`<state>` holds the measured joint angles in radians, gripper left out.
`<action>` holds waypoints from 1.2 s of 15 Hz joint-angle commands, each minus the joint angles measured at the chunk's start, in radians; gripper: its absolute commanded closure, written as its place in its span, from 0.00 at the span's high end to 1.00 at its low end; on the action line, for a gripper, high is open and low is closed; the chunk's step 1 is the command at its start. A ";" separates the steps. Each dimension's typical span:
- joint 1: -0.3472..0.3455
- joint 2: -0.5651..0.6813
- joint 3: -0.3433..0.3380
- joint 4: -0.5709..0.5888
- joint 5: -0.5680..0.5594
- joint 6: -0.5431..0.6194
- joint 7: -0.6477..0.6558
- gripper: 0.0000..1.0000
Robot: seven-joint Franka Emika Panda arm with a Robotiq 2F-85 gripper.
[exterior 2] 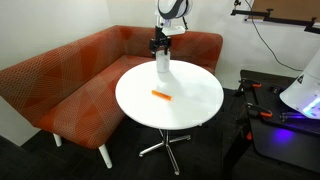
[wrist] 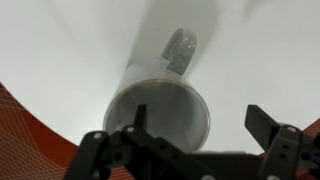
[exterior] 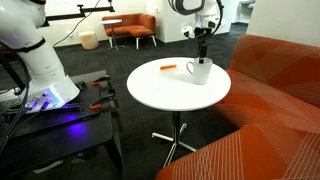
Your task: Slide the cup to the left
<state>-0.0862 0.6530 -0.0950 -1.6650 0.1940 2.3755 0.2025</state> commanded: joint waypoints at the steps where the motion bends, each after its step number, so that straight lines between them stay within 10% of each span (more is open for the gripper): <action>1: -0.014 0.047 0.017 0.066 0.001 0.001 -0.008 1.00; 8: -0.015 0.118 0.018 0.158 -0.005 -0.032 -0.003 1.00; 18: -0.005 0.131 0.017 0.168 -0.015 -0.029 -0.005 0.12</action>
<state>-0.0853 0.7862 -0.0874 -1.5139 0.1930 2.3748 0.2014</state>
